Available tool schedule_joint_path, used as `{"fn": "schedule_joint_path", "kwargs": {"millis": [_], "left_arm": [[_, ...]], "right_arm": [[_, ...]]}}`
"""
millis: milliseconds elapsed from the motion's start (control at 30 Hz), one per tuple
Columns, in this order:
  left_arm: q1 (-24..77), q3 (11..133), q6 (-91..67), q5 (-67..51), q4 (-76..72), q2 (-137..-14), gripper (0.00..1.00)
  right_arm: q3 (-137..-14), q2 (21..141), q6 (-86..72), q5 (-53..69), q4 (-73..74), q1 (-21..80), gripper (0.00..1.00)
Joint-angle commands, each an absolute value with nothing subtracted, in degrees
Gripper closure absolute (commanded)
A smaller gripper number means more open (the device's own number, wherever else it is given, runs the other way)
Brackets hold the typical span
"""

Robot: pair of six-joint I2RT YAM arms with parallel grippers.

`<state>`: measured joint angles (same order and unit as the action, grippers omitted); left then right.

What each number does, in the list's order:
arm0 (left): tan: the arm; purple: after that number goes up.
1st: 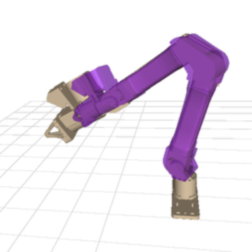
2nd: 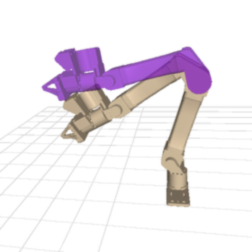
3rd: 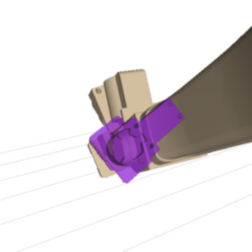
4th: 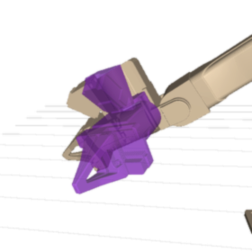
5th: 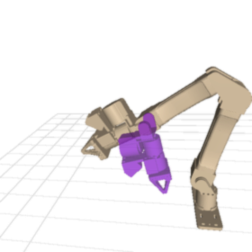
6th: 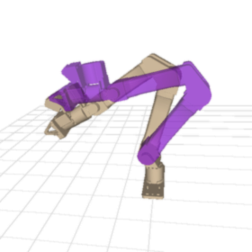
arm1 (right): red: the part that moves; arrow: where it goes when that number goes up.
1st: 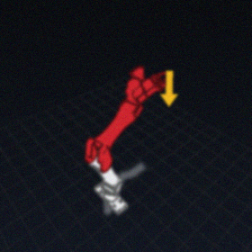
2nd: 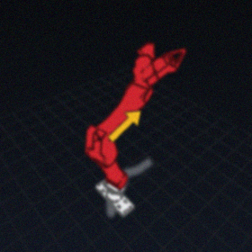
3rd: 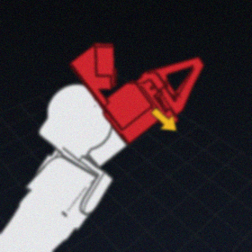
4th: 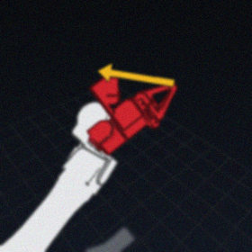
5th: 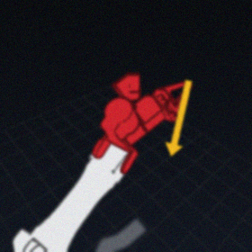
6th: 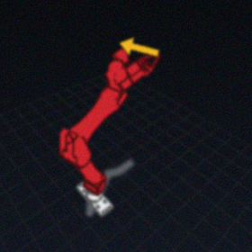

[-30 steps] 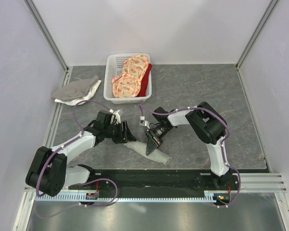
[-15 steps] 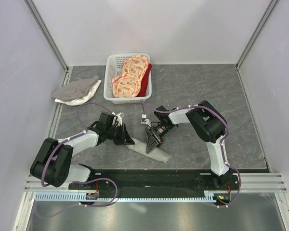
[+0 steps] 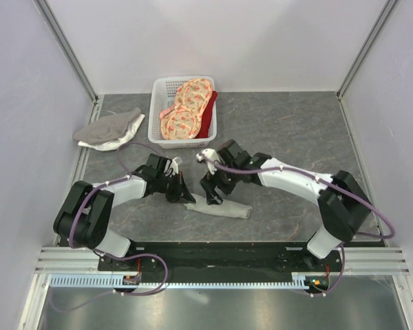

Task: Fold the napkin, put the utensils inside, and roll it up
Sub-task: Roll the napkin with the utensil

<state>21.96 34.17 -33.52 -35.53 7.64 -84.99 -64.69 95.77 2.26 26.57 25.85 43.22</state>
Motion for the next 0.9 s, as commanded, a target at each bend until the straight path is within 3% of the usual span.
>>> {"fn": "schedule_joint_path", "kwargs": {"millis": [0,467,567,667,733,767,867], "left_arm": [[21.27,37.09,-33.14,-39.46,9.58,-87.62,0.98],[20.21,40.60,-31.12,-42.98,11.42,-91.40,0.98],[20.21,41.22,-30.76,-43.68,11.51,-92.20,0.98],[20.21,42.27,-30.59,-44.38,11.78,-92.46,0.96],[20.21,43.06,-30.24,-44.30,11.60,-91.68,0.76],[20.13,43.59,-30.23,-43.69,11.69,-91.23,0.57],[20.04,44.47,-29.53,-38.95,12.74,-87.90,0.40]], "right_arm": [[-59.69,89.92,6.15,4.50,22.86,52.90,0.08],[-56.86,95.97,6.33,-1.85,20.65,58.62,0.13],[-58.09,98.52,6.24,-0.19,22.67,57.31,0.20],[-59.41,101.33,5.98,7.08,25.04,54.94,0.36],[-59.94,102.83,6.15,11.14,25.92,53.80,0.47],[-60.03,103.18,6.15,13.60,26.80,52.57,0.50],[-60.91,104.85,6.33,22.57,28.55,50.20,0.57]]}}
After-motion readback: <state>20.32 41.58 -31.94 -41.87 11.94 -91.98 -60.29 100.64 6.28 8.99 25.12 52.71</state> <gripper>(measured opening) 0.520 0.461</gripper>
